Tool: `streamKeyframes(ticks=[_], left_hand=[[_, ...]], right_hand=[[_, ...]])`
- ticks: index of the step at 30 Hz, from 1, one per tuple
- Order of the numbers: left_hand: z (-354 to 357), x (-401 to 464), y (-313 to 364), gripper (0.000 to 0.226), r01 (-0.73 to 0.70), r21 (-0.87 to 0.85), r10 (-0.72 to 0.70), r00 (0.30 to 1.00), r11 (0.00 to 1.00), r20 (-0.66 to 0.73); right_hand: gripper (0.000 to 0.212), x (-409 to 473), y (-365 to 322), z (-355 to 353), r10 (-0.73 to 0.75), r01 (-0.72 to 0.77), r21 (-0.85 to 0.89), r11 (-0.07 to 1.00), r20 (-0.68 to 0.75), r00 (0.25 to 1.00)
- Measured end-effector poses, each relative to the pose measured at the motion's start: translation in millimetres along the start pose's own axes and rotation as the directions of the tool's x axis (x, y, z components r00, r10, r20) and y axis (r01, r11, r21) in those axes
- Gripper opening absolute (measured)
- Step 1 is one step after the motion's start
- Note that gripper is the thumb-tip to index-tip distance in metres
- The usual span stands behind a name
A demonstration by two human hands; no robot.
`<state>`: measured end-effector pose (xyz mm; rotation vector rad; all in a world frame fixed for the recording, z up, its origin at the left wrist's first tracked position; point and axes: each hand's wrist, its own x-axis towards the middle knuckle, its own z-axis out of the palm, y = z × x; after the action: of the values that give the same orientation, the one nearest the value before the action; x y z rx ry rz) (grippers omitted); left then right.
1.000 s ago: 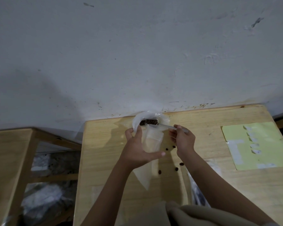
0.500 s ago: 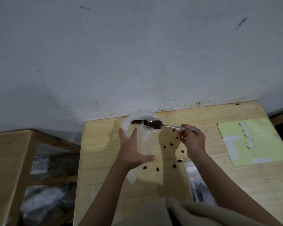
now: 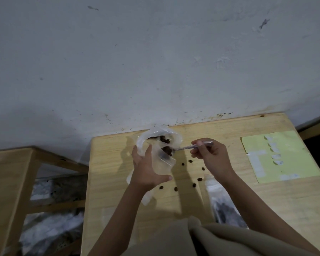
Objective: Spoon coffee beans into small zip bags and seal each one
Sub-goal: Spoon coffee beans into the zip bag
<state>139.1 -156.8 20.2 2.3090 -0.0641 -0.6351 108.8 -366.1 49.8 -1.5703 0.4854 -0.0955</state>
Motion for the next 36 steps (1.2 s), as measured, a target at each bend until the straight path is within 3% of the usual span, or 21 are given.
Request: streamKeyframes(ticks=[3, 7, 12, 15, 20, 23, 28, 33, 36], left_hand=[[0, 2, 1, 0.125, -0.040, -0.033, 0.039, 0.999, 0.999, -0.032], [-2, 7, 3, 0.124, -0.033, -0.073, 0.030, 0.999, 0.997, -0.042], [-11, 11, 10, 0.123, -0.004, -0.090, 0.003, 1.000, 0.996, -0.016], [-17, 12, 14, 0.115, -0.001, -0.085, 0.002, 1.000, 0.996, 0.016], [-20, 13, 22, 0.112, 0.016, -0.076, -0.010, 0.997, 0.997, 0.071], [-20, 14, 22, 0.113, 0.028, -0.107, -0.018, 0.995, 0.994, 0.098], [-21, 17, 24, 0.115, 0.046, -0.125, -0.032, 0.993, 0.991, 0.114], [-21, 9, 32, 0.111, -0.030, -0.123, 0.040, 0.995, 0.992, 0.086], [-22, 4, 38, 0.109, -0.074, -0.132, 0.081, 0.996, 0.988, 0.044]], right_hand=[[0.018, 0, -6, 7, -0.069, 0.071, -0.086, 0.994, 0.031, 0.997], [0.015, 3, -8, 12, -0.236, 0.217, -0.203, 0.955, -0.074, 0.969], [0.014, 10, 7, 23, -0.452, 0.383, -0.430, 0.818, -0.068, 0.890], [0.018, 16, 21, 34, -0.494, 0.394, -0.545, 0.740, -0.042, 0.868], [0.017, 30, 22, 47, -0.324, 0.160, -0.537, 0.829, -0.226, 0.919], [0.021, 44, 21, 44, -0.122, -0.017, -0.400, 0.916, -0.321, 0.939], [0.024, 55, 29, 37, 0.168, -0.223, -0.109, 0.969, -0.376, 0.911], [0.020, 50, 26, 41, 0.027, -0.116, -0.293, 0.949, -0.291, 0.956], [0.023, 51, 25, 49, -0.028, -0.107, -0.354, 0.929, -0.356, 0.934]])
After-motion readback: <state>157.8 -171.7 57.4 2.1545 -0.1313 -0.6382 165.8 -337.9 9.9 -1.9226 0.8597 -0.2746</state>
